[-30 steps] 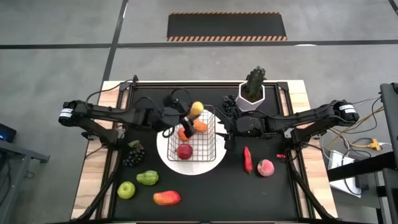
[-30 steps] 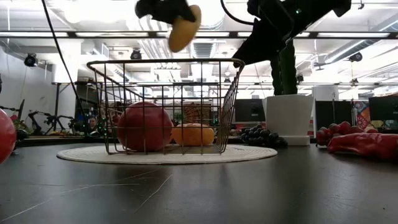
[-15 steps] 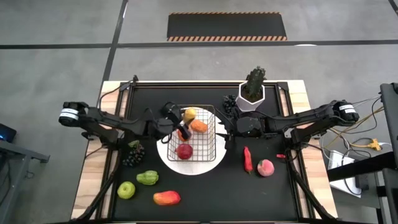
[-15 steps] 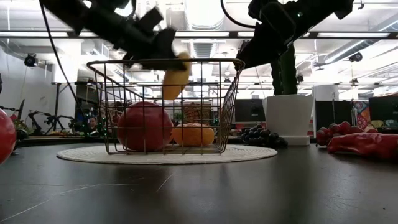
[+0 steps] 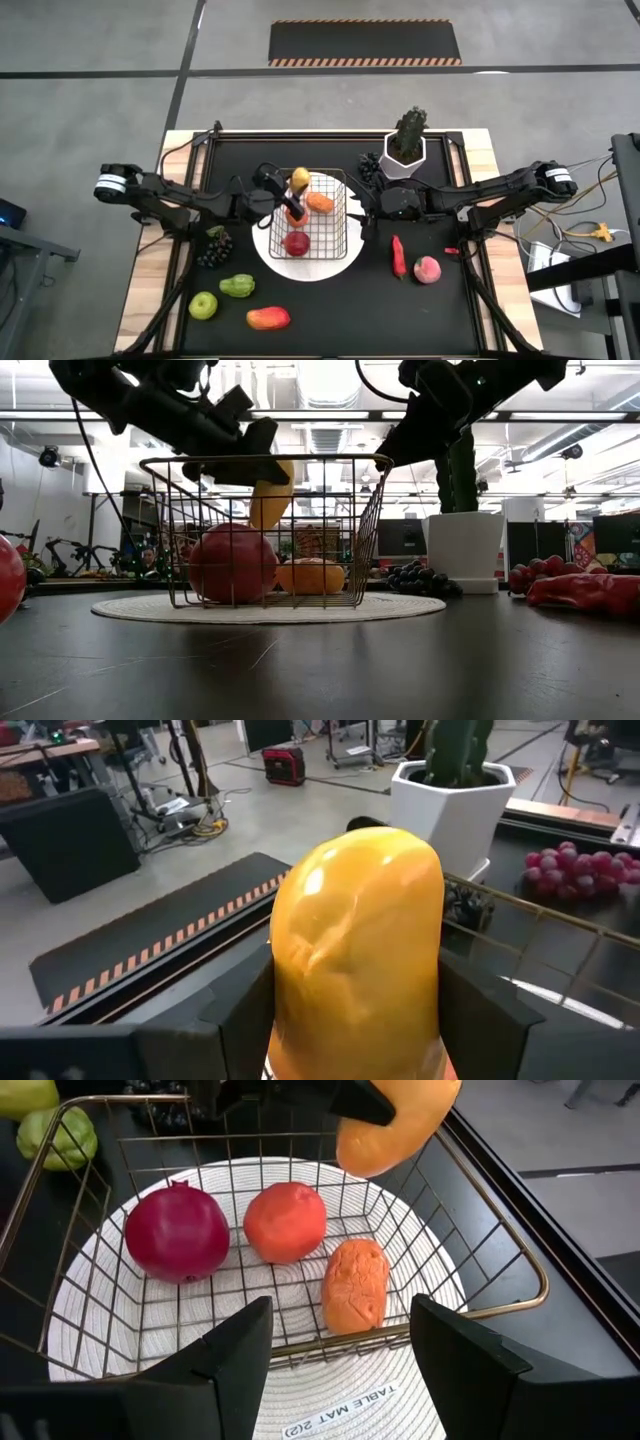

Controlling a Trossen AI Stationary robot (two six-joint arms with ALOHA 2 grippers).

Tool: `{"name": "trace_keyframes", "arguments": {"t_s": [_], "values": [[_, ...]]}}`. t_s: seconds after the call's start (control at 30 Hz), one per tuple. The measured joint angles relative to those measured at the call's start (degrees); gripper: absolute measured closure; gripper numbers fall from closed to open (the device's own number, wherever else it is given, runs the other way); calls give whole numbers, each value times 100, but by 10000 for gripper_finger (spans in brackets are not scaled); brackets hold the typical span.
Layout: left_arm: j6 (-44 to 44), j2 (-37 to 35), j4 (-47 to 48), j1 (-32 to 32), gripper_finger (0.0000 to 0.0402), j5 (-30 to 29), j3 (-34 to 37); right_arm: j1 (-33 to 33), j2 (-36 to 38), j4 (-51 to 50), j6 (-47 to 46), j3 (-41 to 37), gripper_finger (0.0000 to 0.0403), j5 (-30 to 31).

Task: Build produce basket
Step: Put the yellow mango into the wire basket, then put the red chili pepper into the wire basket

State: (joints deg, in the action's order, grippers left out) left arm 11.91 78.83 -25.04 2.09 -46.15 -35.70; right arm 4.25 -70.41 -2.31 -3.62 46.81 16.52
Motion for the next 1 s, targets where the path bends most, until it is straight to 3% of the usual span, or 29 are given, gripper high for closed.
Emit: {"name": "trace_keyframes", "arguments": {"t_s": [0.13,0.47,0.73,1.0], "values": [[117,0,4,-27,179,-23,0,0,0,-35,-30,0,181,0],[126,0,2,-74,107,-131,11,0,0,-37,-92,-11,181,-1],[79,-96,-1,-65,102,-123,-36,11,0,-38,-254,-79,181,-18],[-644,-455,-28,354,102,190,-354,11,56,-45,-253,-98,181,-29]]}}
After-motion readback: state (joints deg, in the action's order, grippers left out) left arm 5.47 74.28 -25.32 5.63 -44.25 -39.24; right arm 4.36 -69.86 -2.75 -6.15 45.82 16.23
